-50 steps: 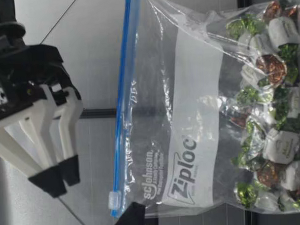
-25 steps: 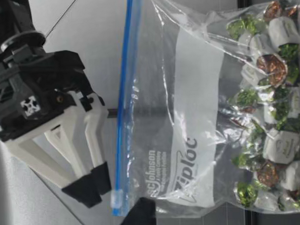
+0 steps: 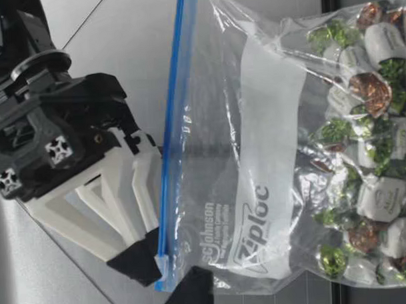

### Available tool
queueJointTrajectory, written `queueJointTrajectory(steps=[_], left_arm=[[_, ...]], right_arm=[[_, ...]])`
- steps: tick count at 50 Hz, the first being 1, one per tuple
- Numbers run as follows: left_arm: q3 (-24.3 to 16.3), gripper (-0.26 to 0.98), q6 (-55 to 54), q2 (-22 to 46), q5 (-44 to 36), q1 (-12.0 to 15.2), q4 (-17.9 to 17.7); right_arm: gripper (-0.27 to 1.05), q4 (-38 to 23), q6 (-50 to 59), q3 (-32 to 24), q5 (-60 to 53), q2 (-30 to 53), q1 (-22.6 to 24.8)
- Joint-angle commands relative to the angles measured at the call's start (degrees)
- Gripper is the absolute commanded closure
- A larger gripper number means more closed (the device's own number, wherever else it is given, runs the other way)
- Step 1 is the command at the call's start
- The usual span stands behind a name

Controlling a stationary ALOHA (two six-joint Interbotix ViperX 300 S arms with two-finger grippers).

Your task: Slide open the ziploc bag.

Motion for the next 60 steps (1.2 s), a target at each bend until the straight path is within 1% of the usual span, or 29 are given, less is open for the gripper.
queueJointTrajectory(steps=[1,6,13,22,31,38,49,60], left_arm=[[-0.62,0.82,0.09,-0.53,-0.62,0.00,0.09],[-0.62,0.82,0.09,-0.53,-0.62,0.00,0.09],[-0.35,0.82,0.09,-0.62,-0.53,0.00,0.09],[-0.62,0.82,0.18,-0.62,-0.53,0.00,0.09],[-0.35,0.82,0.09,-0.53,-0.26,0.00,-0.35],[-0.26,0.82,0.18,-0.53,-0.18,0.00,-1.32],[-0.18,0.82,0.09,-0.53,-0.18,0.00,-1.41],[-0.88,0.83,0.70,-0.53,0.09,0.00,-0.79]], right_arm=[[0.38,0.09,0.53,-1.67,0.26,-0.88,0.09],[0.49,0.18,0.79,-1.58,0.44,-0.88,0.18],[0.62,0.18,0.79,-1.67,2.20,-1.23,0.35],[0.75,0.00,0.44,-2.20,5.63,-2.11,0.26],[0.86,-0.70,0.09,-3.87,12.48,-4.04,0.26],[0.88,-2.29,0.00,-5.19,18.11,-4.92,0.26],[0.88,-4.04,-0.09,-6.59,24.43,-5.01,0.26],[0.88,-4.31,-0.09,-8.44,23.47,-4.04,0.26]])
